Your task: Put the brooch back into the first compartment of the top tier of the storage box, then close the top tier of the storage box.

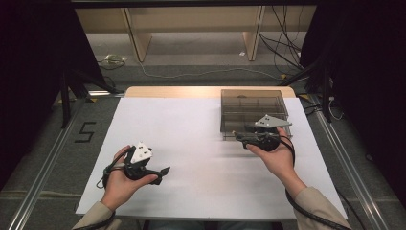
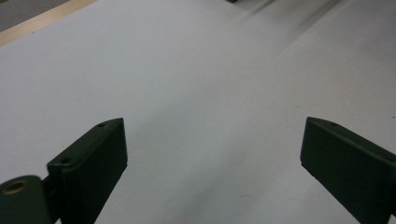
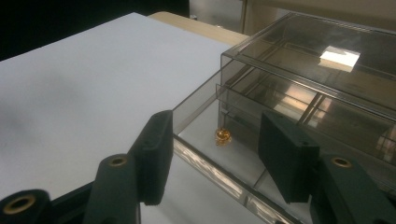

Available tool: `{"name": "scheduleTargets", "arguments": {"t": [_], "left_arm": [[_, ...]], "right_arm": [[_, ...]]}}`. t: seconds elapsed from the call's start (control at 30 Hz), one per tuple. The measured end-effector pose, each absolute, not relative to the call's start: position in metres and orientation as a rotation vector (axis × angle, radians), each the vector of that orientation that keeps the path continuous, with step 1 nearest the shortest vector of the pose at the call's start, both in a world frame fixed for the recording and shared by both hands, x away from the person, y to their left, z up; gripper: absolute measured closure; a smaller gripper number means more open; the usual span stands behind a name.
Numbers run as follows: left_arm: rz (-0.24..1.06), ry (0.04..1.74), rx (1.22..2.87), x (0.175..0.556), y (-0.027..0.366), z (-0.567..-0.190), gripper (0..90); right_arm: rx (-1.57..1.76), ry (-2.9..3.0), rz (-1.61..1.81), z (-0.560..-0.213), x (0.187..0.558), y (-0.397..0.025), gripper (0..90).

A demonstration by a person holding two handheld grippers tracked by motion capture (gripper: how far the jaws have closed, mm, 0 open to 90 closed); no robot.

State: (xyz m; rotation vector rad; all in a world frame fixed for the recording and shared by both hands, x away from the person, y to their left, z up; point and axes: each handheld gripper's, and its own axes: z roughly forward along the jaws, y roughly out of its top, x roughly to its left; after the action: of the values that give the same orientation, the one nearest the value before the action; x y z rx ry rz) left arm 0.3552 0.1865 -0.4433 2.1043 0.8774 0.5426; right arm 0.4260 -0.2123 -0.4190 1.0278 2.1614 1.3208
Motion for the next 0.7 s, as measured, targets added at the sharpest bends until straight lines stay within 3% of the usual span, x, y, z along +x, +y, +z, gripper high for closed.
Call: {"name": "scheduleTargets", "arguments": {"t": [0.47,0.53,0.7], "left_arm": [[0.536,0.881,2.105,0.357,0.187,-0.445,7.3],[0.536,0.88,2.108,0.357,0.187,-0.444,7.3],[0.54,0.887,2.108,0.357,0.186,-0.444,7.4]], "right_arm": [[1.043,2.143,1.332,-0.418,0.418,-0.227,47.6],[1.048,2.133,1.339,-0.419,0.417,-0.229,54.0],[1.025,2.13,1.337,-0.419,0.413,-0.234,80.5]]}}
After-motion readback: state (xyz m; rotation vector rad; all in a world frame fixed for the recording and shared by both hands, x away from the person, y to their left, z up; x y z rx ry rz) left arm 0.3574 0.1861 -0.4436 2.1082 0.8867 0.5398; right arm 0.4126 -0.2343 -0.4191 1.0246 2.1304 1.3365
